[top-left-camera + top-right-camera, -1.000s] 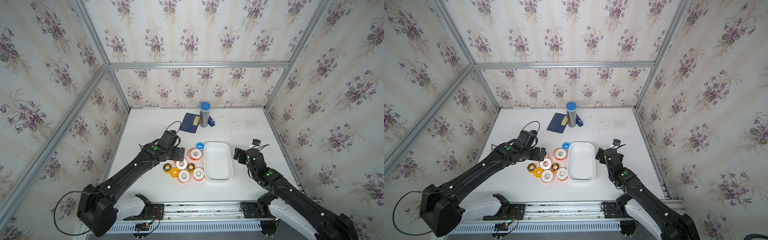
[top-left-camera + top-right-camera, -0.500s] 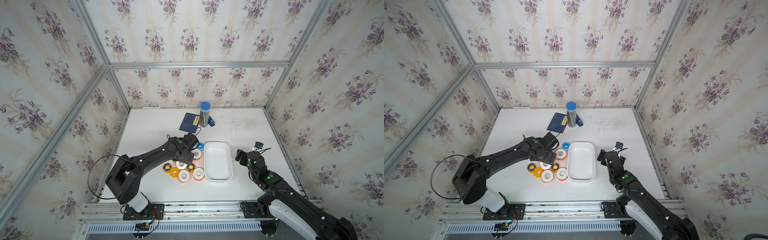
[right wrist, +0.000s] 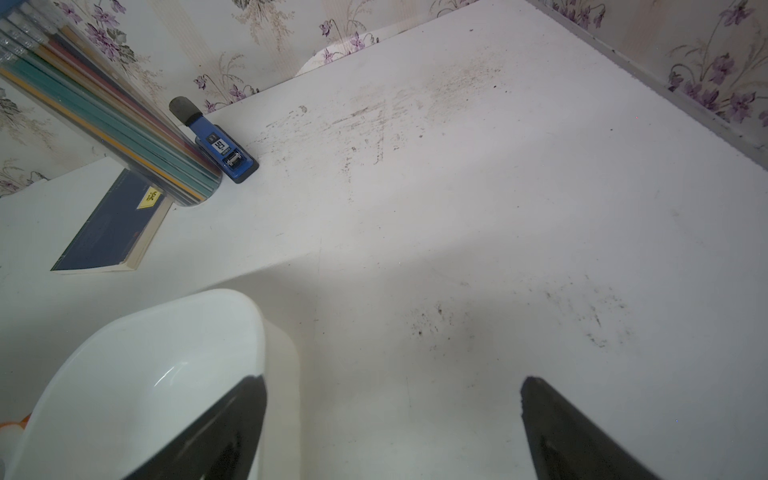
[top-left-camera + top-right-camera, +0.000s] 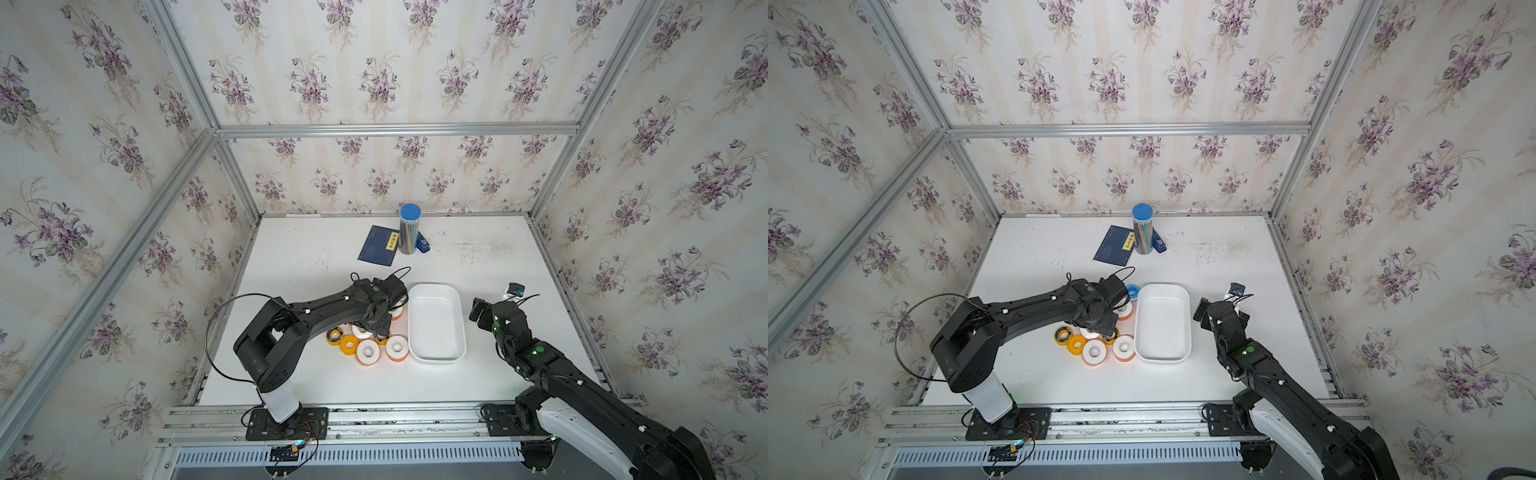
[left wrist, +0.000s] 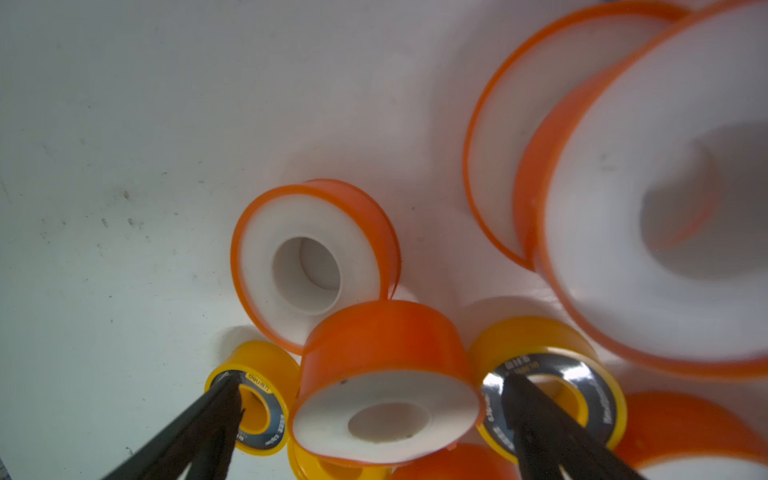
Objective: Put the sealing tape into the storage box
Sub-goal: Pick up the sealing tape at the center of the board.
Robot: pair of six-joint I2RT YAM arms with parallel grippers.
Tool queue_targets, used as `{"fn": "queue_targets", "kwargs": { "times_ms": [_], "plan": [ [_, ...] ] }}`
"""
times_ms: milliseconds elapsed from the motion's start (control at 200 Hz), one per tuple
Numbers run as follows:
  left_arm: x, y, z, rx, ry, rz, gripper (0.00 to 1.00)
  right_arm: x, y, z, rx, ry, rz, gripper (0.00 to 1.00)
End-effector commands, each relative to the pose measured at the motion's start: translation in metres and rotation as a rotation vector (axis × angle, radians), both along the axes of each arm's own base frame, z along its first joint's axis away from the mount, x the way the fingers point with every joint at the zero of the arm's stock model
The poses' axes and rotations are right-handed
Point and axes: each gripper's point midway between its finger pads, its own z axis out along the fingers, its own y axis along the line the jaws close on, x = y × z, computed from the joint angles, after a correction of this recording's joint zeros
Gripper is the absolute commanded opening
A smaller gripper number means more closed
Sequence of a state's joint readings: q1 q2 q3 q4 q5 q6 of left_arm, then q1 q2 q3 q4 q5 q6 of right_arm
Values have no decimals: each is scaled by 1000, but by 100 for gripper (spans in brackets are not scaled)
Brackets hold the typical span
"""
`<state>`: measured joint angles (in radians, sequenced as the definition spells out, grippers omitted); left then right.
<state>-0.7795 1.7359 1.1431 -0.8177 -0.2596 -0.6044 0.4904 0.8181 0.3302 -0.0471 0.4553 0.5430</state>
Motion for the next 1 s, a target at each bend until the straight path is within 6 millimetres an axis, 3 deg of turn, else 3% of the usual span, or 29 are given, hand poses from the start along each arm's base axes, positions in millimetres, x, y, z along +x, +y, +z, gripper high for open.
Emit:
{"fn": "queue_targets", "kwargs": {
  "times_ms": [0,600,999],
  "plan": [
    [0,4,-4,25,-11,31,93,2,0,4,5,-16,-9,99],
    [-8,7,-17,26,6,44,73,3,0,3,1,-8,-9,98],
    [-7,5,12,-30,-39,26,66,3,1,2,0,-3,-8,98]
  ]
}}
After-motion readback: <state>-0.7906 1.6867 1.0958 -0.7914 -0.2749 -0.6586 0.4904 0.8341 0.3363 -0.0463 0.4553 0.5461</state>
